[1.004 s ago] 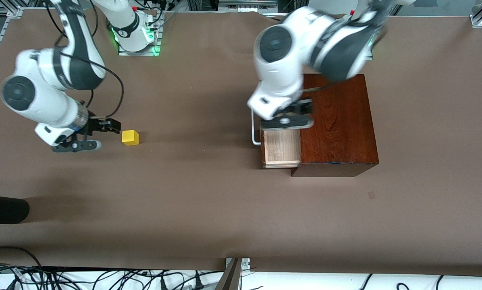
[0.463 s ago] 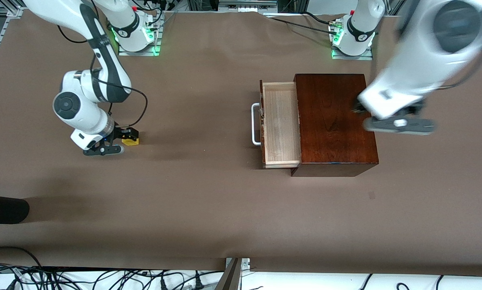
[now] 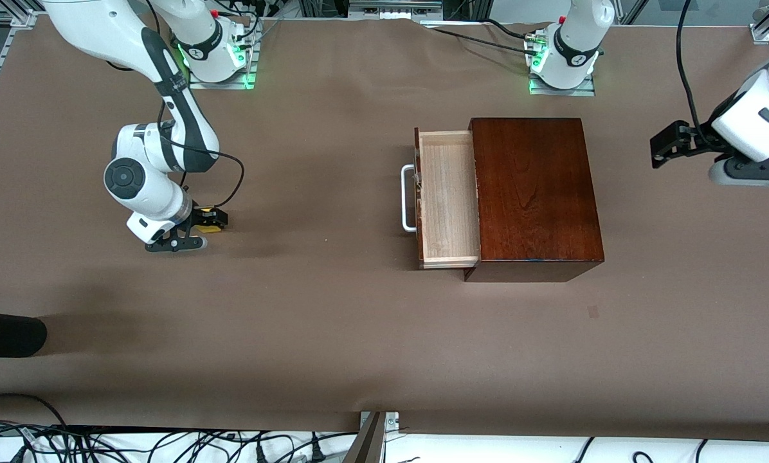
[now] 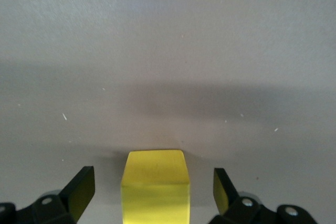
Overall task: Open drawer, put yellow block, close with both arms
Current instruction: 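Grasp the yellow cube with the right gripper while the left gripper withdraws, then carry the yellow cube with the right gripper over the open drawer, then lower the cube into the drawer and open the right gripper, then withdraw the right gripper while the left gripper reaches the drawer front, then push the drawer shut into the box with the left gripper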
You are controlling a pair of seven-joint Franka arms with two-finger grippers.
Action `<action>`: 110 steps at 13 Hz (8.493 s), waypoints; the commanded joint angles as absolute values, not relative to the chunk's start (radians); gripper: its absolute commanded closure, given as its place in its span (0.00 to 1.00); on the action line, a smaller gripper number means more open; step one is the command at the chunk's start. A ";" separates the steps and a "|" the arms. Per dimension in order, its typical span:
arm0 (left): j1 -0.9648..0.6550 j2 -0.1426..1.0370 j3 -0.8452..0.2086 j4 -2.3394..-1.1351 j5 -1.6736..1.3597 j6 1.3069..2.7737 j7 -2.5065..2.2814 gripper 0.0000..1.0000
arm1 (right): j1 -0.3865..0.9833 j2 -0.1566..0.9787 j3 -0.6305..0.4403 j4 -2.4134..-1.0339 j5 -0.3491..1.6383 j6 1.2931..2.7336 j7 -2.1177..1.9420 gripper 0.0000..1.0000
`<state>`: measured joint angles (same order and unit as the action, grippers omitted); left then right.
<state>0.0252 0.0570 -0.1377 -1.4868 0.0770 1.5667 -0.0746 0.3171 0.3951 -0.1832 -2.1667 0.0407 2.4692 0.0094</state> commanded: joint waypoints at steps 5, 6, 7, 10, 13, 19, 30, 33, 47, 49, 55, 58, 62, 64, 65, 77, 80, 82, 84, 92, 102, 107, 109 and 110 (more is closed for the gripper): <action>-0.060 -0.069 -0.003 -1.715 0.006 1.694 -0.078 0.00 | 0.318 0.385 -0.167 -2.212 0.061 2.479 0.011 0.73; -0.064 -0.066 -0.005 -1.701 0.008 1.657 -0.078 0.00 | 0.318 0.376 -0.149 -2.201 0.061 2.461 0.009 0.91; -0.067 -0.058 -0.005 -1.689 0.008 1.645 -0.077 0.00 | 0.318 0.361 -0.118 -2.168 0.061 2.416 0.008 0.98; -0.064 -0.051 -0.003 -1.683 0.008 1.641 -0.066 0.00 | 0.318 0.359 -0.060 -1.947 0.060 2.159 0.006 1.00; -0.072 -0.049 -0.006 -1.680 0.012 1.644 -0.072 0.00 | 0.327 0.367 0.059 -1.731 0.048 2.001 0.002 1.00; -0.072 -0.040 -0.023 -1.669 0.012 1.640 -0.074 0.00 | 0.647 0.480 0.104 -1.426 -0.061 1.948 -0.099 1.00; -0.072 -0.041 -0.060 -1.669 0.034 1.640 -0.077 0.00 | 0.968 0.759 0.106 -1.077 -0.215 1.925 -0.397 1.00; -0.074 -0.040 -0.063 -1.667 0.032 1.641 -0.080 0.00 | 0.963 0.791 0.100 -1.077 -0.216 1.965 -0.489 1.00; -0.072 -0.029 -0.071 -1.652 0.032 1.643 -0.078 0.00 | 0.956 0.871 0.045 -1.075 -0.210 2.051 -0.549 0.00; -0.074 -0.029 -0.072 -1.652 0.032 1.643 -0.080 0.00 | 0.947 0.841 0.046 -1.063 -0.199 2.031 -0.546 0.00; -0.071 -0.029 -0.069 -1.654 0.031 1.641 -0.081 0.00 | 0.807 0.643 0.041 -1.043 -0.199 1.927 -0.548 0.00; -0.075 -0.025 -0.071 -1.654 0.015 1.626 -0.075 0.00 | 0.698 0.534 0.022 -1.051 -0.192 1.876 -0.549 0.00; -0.116 -0.018 -0.106 -1.652 -0.063 1.547 -0.069 0.00 | 0.554 0.437 -0.024 -1.081 -0.027 1.741 -0.540 0.00; -0.124 -0.009 -0.165 -1.637 -0.095 1.484 -0.066 0.00 | 0.554 0.332 -0.118 -1.211 0.052 1.736 -0.497 0.00; -0.126 0.014 -0.205 -1.622 -0.132 1.482 -0.066 0.00 | 0.554 0.271 -0.139 -1.298 0.061 1.743 -0.470 0.00; -0.455 0.538 -0.318 -1.326 -0.292 1.774 0.121 0.00 | 0.230 0.017 -0.137 -1.625 0.061 1.666 -0.160 0.00; -0.483 0.612 -0.316 -1.325 -0.144 1.879 0.295 0.00 | 0.230 0.020 -0.133 -1.618 0.052 1.663 -0.110 0.00; -0.499 0.673 -0.321 -1.325 -0.068 1.901 0.489 0.00 | 0.230 0.028 -0.135 -1.615 0.043 1.667 -0.120 0.00; -0.535 0.696 -0.315 -1.325 -0.051 1.905 0.518 0.00 | 0.230 0.032 -0.135 -1.603 0.044 1.666 -0.124 0.00; -0.557 0.684 -0.314 -1.339 0.218 1.821 0.739 0.00 | 0.227 0.046 -0.138 -1.572 0.038 1.664 -0.121 0.00; -0.440 0.656 -0.316 -1.382 0.218 1.476 0.985 0.00 | 0.229 0.045 -0.135 -1.572 0.038 1.660 -0.121 0.00; -0.437 0.716 -0.305 -1.387 0.216 1.519 0.974 0.00 | 0.229 0.044 -0.135 -1.572 0.038 1.658 -0.120 0.00; -0.413 0.712 -0.296 -1.396 0.218 1.511 0.969 0.00 | 0.229 0.044 -0.135 -1.572 0.038 1.658 -0.120 0.00; -0.394 0.709 -0.296 -1.391 0.218 1.512 0.969 0.00 | 0.229 0.044 -0.137 -1.572 0.038 1.658 -0.121 0.00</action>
<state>-0.4662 0.7235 -0.3402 -1.3196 0.1365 1.5805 0.8548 0.2392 0.0460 -0.1471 -1.5834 0.0435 1.6678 -0.1264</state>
